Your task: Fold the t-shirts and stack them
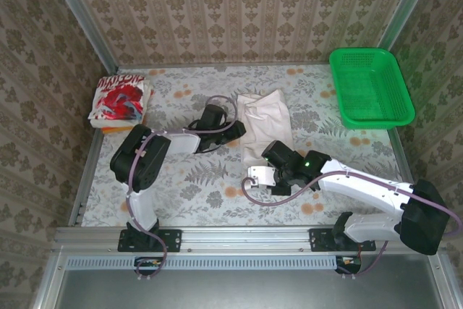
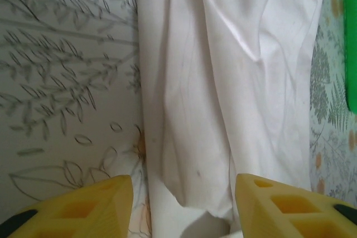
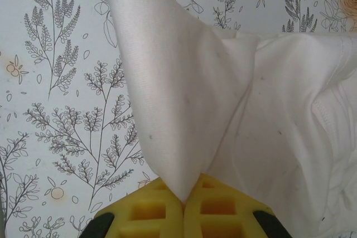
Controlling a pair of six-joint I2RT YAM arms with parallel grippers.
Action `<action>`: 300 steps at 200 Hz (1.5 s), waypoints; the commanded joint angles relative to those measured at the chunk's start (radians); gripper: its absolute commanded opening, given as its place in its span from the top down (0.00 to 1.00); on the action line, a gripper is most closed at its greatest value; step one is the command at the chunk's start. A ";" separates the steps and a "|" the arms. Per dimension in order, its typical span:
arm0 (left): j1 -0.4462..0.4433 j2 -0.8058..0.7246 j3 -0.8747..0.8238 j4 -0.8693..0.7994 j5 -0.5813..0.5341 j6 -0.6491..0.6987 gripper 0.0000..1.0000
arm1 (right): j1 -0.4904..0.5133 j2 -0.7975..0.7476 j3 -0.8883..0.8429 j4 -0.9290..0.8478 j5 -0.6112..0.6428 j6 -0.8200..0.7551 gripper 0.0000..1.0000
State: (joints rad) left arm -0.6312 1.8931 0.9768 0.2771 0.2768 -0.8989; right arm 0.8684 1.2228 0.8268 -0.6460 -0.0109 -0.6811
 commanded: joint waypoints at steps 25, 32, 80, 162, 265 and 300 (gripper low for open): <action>-0.033 0.088 0.064 -0.062 0.033 -0.050 0.52 | -0.008 -0.001 0.001 0.010 0.014 0.000 1.00; -0.032 0.098 0.074 -0.066 0.033 -0.051 0.54 | -0.008 0.001 -0.002 0.012 0.014 0.000 1.00; -0.018 0.125 0.092 -0.097 0.038 -0.045 0.89 | -0.009 -0.003 0.009 0.002 0.016 -0.001 1.00; 0.017 0.061 -0.037 -0.167 0.096 0.073 1.00 | -0.023 0.012 0.245 -0.201 -0.081 -0.077 1.00; 0.087 0.065 -0.067 -0.208 0.255 0.136 1.00 | -0.294 0.245 0.566 -0.220 -0.086 -0.328 1.00; 0.116 0.089 -0.049 -0.226 0.286 0.156 1.00 | -0.363 0.353 0.659 -0.174 -0.120 -0.367 1.00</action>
State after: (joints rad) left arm -0.5442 1.9354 0.9436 0.2222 0.5686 -0.7895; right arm 0.5411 1.5166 1.4086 -0.8547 -0.0906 -0.9783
